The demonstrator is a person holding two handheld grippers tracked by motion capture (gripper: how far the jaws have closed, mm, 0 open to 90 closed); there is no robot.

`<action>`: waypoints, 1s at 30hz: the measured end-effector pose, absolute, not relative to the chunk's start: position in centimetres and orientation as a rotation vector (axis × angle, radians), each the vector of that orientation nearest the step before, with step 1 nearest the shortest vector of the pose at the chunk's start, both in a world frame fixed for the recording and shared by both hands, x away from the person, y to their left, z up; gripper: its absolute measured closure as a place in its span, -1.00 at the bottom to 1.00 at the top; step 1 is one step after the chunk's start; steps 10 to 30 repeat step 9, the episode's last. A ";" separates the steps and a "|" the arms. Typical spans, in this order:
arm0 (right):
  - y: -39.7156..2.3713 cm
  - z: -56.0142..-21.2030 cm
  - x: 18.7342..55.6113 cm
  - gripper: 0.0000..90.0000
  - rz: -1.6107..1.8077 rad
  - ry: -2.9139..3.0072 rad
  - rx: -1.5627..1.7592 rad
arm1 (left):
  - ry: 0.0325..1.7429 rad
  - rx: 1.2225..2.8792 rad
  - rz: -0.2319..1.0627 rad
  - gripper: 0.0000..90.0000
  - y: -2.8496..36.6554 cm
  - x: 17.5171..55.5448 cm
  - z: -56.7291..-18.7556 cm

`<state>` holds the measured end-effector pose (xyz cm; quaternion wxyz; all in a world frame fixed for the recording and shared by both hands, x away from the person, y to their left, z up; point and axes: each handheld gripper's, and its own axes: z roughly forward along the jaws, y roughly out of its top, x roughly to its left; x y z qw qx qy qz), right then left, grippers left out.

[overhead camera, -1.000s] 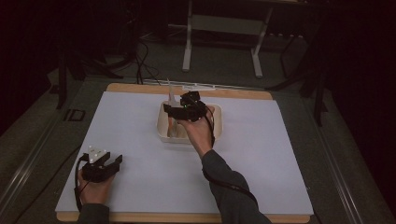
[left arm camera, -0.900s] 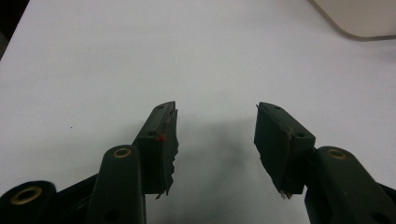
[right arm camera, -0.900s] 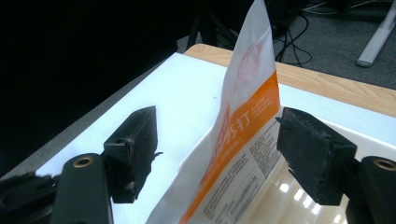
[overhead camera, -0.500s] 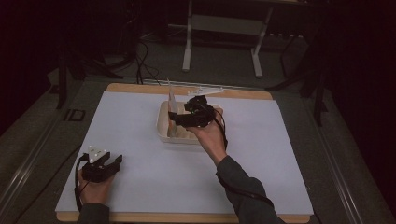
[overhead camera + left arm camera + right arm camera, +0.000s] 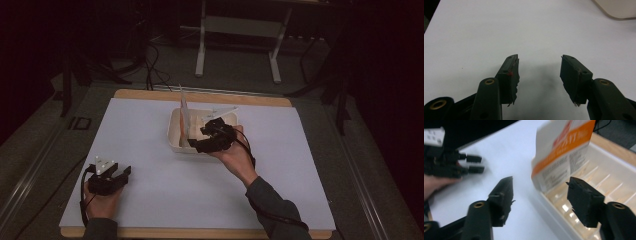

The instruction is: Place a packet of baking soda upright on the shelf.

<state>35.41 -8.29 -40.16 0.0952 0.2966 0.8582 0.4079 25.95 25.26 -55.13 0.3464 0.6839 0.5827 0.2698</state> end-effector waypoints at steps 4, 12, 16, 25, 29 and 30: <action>-9.2 -41.3 35.5 -0.04 1.179 2.562 0.887 | 1.513 1.776 0.701 0.08 25.3 26.0 -55.1; -10.9 -43.2 36.2 0.02 1.132 2.567 0.949 | 1.514 1.778 0.701 0.08 25.3 26.0 -55.1; -10.9 -43.2 36.2 0.02 1.132 2.567 0.949 | 1.514 1.778 0.701 0.08 25.3 26.0 -55.1; -10.9 -43.2 36.2 0.02 1.132 2.567 0.949 | 1.514 1.778 0.701 0.08 25.3 26.0 -55.1; -10.9 -43.2 36.2 0.02 1.132 2.567 0.949 | 1.514 1.778 0.701 0.08 25.3 26.0 -55.1; -10.9 -43.2 36.2 0.02 1.132 2.567 0.949 | 1.514 1.778 0.701 0.08 25.3 26.0 -55.1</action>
